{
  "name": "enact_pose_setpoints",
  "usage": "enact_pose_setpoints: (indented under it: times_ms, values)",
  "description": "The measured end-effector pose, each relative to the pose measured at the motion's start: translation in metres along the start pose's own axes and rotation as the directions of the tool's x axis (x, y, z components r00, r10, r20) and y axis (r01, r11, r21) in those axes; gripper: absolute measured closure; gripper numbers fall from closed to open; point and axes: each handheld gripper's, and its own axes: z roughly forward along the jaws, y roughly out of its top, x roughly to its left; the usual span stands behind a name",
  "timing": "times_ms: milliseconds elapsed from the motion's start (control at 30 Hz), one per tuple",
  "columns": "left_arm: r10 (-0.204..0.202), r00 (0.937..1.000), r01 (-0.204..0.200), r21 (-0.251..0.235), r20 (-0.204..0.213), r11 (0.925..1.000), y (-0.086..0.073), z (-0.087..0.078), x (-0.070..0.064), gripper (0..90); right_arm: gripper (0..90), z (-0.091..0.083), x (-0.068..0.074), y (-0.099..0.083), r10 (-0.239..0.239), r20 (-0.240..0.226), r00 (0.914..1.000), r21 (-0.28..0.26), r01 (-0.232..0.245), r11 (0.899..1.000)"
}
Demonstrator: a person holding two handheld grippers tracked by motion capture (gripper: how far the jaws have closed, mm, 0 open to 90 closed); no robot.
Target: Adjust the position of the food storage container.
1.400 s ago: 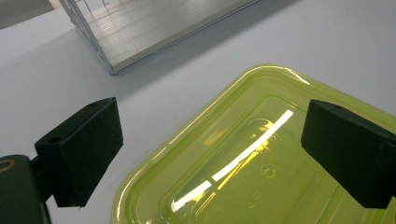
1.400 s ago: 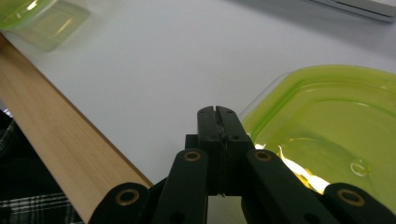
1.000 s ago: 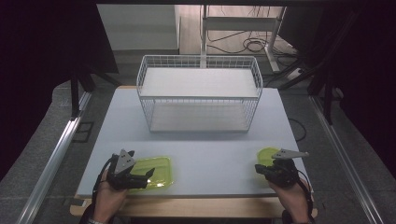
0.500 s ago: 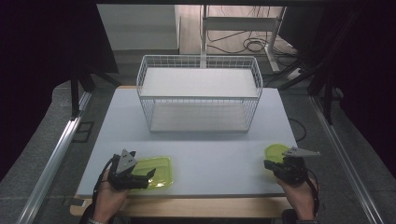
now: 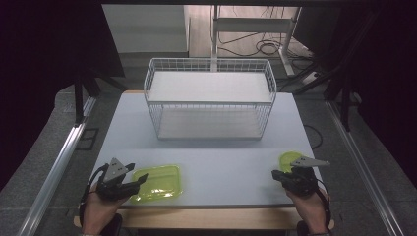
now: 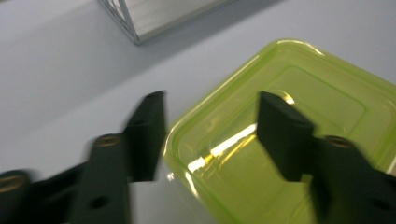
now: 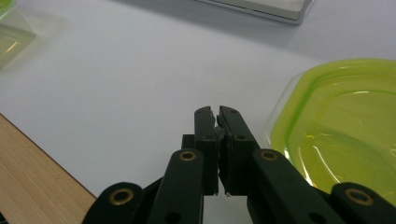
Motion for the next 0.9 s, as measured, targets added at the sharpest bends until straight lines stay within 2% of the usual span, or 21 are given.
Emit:
enact_pose_setpoints:
  times_ms: [100, 200, 300, 467, 600, 700, 800, 900]
  values:
    - [-0.022, 0.9996, 0.022, 0.017, 0.018, 0.9996, -0.004, -0.002, 0.005, 66.7, 82.2, 0.003, 0.003, 0.0, -0.006, -0.013, 0.9999, 0.001, 0.006, 1.0]
    - [-0.016, 0.9999, 0.016, 0.048, 0.004, 0.9987, -0.007, -0.003, 0.007, 80.0, 78.9, 0.005, 0.006, 0.0, -0.015, -0.022, 0.9997, 0.003, 0.015, 1.0]
    - [-0.022, 0.9997, 0.022, 0.073, -0.007, 0.9971, -0.011, -0.005, 0.01, 88.9, 76.3, 0.008, 0.009, 0.0, -0.022, -0.03, 0.9993, 0.008, 0.022, 1.0]
    - [-0.052, 0.9985, 0.053, 0.1, -0.02, 0.9936, -0.021, -0.011, 0.017, 89.9, 73.0, 0.01, 0.012, 0.001, -0.029, -0.039, 0.9988, 0.009, 0.029, 1.0]
    - [-0.06, 0.9978, 0.063, 0.14, -0.028, 0.9882, -0.028, -0.011, 0.017, 89.9, 71.2, 0.012, 0.014, 0.001, -0.037, -0.044, 0.9984, 0.01, 0.037, 0.999]
    - [-0.08, 0.9967, 0.082, 0.176, -0.018, 0.981, -0.034, -0.008, 0.017, 89.9, 70.1, 0.013, 0.016, 0.001, -0.037, -0.051, 0.998, 0.014, 0.037, 0.999]
    - [-0.081, 0.9967, 0.081, 0.227, -0.01, 0.9705, -0.038, -0.004, 0.015, 89.8, 69.1, 0.014, 0.017, 0.001, -0.04, -0.055, 0.9977, 0.018, 0.041, 0.999]
    - [-0.063, 0.9978, 0.056, 0.254, 0.018, 0.9655, -0.038, 0.001, 0.012, 89.8, 68.4, 0.016, 0.019, 0.001, -0.045, -0.059, 0.9972, 0.022, 0.047, 0.999]
